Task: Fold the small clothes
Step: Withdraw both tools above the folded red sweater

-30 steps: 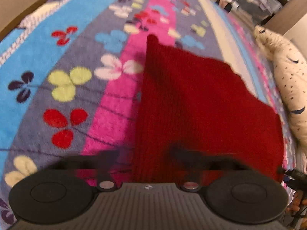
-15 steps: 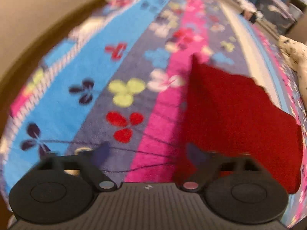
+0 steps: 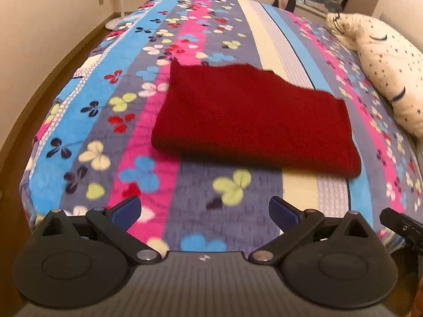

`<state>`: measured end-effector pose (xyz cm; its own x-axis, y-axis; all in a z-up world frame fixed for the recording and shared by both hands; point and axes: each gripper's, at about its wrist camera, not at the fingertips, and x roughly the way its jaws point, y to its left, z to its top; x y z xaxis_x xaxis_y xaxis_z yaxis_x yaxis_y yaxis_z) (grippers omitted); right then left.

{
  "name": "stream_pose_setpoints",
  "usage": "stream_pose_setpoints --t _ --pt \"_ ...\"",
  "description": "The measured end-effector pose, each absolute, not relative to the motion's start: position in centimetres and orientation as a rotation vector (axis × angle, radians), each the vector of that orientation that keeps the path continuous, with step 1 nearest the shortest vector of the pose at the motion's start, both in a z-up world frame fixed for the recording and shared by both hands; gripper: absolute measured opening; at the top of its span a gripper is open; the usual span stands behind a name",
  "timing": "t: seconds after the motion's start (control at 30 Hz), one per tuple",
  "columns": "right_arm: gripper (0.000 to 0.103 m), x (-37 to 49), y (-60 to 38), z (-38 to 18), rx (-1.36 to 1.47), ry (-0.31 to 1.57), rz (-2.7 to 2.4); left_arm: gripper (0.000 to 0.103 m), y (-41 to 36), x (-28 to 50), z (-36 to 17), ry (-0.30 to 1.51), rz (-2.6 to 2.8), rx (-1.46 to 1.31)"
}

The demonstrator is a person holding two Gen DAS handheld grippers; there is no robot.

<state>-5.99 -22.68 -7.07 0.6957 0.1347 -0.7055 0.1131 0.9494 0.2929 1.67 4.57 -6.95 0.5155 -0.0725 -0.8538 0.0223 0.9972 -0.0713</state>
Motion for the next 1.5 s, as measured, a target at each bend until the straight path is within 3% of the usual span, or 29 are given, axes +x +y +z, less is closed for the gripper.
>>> stream_pose_setpoints --t 0.33,1.1,1.5 --pt "0.084 -10.5 -20.0 -5.7 0.247 0.732 0.018 0.103 3.4 -2.7 -6.3 0.979 -0.037 0.058" --pt "0.084 -5.6 -21.8 -8.9 0.312 0.802 -0.087 0.103 3.2 4.4 -9.6 1.061 -0.045 0.036" --pt "0.084 2.6 -31.6 -19.3 0.904 0.780 -0.216 0.103 5.8 12.3 -14.7 1.132 0.076 -0.025"
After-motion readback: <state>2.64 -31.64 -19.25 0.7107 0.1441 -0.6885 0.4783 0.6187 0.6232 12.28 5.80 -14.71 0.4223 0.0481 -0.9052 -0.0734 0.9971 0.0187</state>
